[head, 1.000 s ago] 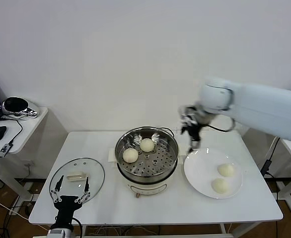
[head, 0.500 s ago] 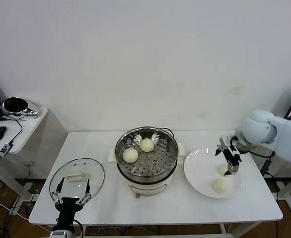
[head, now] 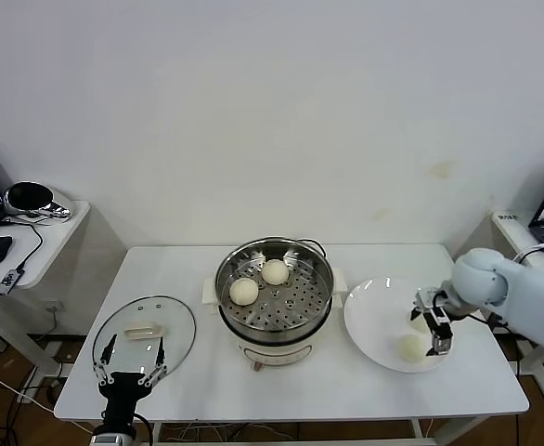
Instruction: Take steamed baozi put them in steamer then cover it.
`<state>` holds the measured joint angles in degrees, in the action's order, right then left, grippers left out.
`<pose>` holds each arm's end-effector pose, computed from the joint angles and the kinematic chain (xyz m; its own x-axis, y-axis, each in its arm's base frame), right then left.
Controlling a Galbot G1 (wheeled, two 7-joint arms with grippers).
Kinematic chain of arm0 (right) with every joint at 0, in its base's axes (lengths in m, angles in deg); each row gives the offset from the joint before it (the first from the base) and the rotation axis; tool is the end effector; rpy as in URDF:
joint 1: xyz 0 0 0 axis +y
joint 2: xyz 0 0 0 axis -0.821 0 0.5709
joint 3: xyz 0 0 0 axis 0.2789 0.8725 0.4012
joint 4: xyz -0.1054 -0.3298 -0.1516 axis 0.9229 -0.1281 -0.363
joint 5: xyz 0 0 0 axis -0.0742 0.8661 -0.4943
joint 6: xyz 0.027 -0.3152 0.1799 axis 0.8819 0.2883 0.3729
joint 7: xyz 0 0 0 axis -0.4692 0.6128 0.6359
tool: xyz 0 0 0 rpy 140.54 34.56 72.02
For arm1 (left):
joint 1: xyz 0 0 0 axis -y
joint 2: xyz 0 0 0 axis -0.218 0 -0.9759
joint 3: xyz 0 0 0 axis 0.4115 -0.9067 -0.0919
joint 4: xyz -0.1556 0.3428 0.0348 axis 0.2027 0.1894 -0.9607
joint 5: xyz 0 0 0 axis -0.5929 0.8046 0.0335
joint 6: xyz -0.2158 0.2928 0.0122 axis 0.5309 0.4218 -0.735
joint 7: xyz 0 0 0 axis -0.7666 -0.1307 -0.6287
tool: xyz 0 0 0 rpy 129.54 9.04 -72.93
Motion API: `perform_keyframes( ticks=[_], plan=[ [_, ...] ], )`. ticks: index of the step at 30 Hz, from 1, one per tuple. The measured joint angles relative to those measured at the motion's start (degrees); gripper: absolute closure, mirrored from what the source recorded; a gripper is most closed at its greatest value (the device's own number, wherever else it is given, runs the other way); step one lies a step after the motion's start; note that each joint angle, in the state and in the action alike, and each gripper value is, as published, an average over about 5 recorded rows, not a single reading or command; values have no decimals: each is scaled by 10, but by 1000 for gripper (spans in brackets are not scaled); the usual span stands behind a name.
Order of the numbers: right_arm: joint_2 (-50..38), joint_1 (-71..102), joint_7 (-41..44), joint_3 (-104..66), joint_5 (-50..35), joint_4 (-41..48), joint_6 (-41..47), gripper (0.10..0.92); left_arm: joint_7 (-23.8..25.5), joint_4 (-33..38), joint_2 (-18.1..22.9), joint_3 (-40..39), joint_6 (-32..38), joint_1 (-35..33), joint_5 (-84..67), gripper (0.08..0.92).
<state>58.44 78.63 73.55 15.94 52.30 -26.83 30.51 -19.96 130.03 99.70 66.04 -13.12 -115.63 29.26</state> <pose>0.4733 -0.1845 -0.2103 -0.1179 -0.0308 0.9926 -0.9834 -0.1353 -0.1210 0.1306 0.0699 -0.3548 -0.9949 -0.0975 0.0246 -0.0861 0.9528 0.2911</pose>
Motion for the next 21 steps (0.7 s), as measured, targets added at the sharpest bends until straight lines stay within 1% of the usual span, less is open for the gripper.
perform_keyframes(
  ticks=[12,15,21],
  plan=[
    [34,53,-5,-39,23,38,-1,212,0,-1,1,3,1,0,-1,177],
    [39,59,-4,-44,28,43,0,248,-1,-2,1,2,1,1,-1,177],
    [44,68,-2,-53,34,51,2,358,-1,-5,2,1,1,2,-1,177]
  ],
)
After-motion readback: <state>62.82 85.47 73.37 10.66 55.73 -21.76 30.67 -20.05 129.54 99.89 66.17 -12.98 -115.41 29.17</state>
